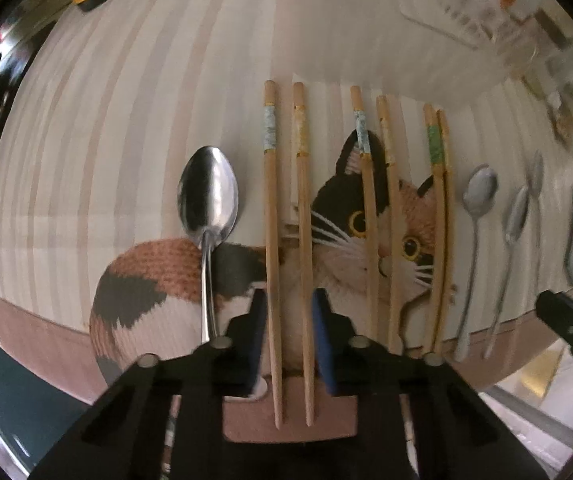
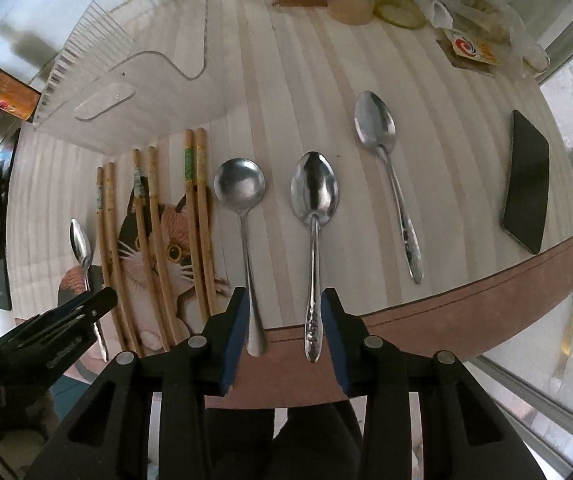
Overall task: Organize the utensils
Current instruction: 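Grasp a wooden chopstick with the left tool while the right tool grasps another chopstick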
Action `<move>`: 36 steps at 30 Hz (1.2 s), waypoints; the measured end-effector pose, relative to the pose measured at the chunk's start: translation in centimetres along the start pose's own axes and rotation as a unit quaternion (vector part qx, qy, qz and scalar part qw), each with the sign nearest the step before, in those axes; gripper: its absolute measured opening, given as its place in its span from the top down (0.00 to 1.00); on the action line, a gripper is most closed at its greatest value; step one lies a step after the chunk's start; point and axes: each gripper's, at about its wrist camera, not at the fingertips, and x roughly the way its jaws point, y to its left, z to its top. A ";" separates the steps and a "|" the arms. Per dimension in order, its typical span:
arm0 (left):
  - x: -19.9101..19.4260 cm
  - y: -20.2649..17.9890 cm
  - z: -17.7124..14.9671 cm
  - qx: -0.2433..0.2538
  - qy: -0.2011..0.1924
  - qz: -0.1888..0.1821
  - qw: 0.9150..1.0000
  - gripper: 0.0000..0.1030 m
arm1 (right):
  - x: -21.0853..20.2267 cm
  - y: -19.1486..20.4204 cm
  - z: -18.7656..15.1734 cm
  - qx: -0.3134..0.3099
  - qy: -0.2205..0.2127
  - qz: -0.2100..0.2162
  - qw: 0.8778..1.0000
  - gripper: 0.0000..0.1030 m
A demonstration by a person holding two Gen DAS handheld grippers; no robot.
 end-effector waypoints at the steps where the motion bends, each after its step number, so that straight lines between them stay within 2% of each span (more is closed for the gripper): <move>1: 0.2 -0.2 0.0 0.003 0.000 0.007 1.000 0.89 | 0.1 0.1 0.0 -0.001 0.000 0.000 1.000 0.63; 2: 0.2 -0.5 0.2 0.009 -0.010 0.022 1.000 0.90 | 0.1 0.0 0.0 -0.001 -0.001 0.001 1.000 0.63; 4: 0.8 -0.6 0.3 0.007 -0.004 0.025 1.000 0.96 | 0.3 0.1 0.0 -0.004 -0.001 0.003 1.000 0.63; 9: 1.3 -0.7 -0.4 -0.001 -0.013 0.021 1.000 0.96 | 1.1 1.1 0.2 -0.014 0.005 0.022 1.000 0.63; 15: 0.5 2.8 -2.2 -0.040 -0.003 0.004 0.999 0.96 | 3.9 3.4 1.0 -0.025 0.033 0.045 0.998 0.66; 18: 0.6 3.4 -2.8 -0.044 -0.002 -0.005 0.999 0.96 | 5.3 4.4 1.5 -0.033 0.038 0.033 0.998 0.69; 20: 0.5 4.0 -3.0 -0.040 -0.003 -0.005 0.999 0.96 | 6.3 4.7 1.7 -0.038 0.047 0.021 0.998 0.76; 22: 0.5 4.8 -2.4 -0.036 -0.002 -0.004 0.999 0.96 | 6.8 4.9 1.7 -0.038 0.045 0.012 0.998 0.93; 23: 0.6 4.9 -1.1 -0.032 -0.001 -0.003 0.999 0.94 | 6.6 4.9 1.7 -0.040 0.040 0.001 0.998 0.94; 29: 1.2 3.9 0.3 -0.015 -0.008 0.017 1.000 0.93 | 6.1 5.1 2.0 -0.043 0.050 -0.012 0.998 0.94; 33: 0.6 2.4 0.6 -0.005 -0.014 0.027 1.000 0.95 | 6.4 6.8 2.3 -0.065 0.047 -0.048 0.996 0.93; 36: 0.6 1.9 0.3 -0.003 -0.020 0.034 0.999 0.95 | 6.3 7.9 2.0 -0.067 0.044 -0.053 0.995 0.93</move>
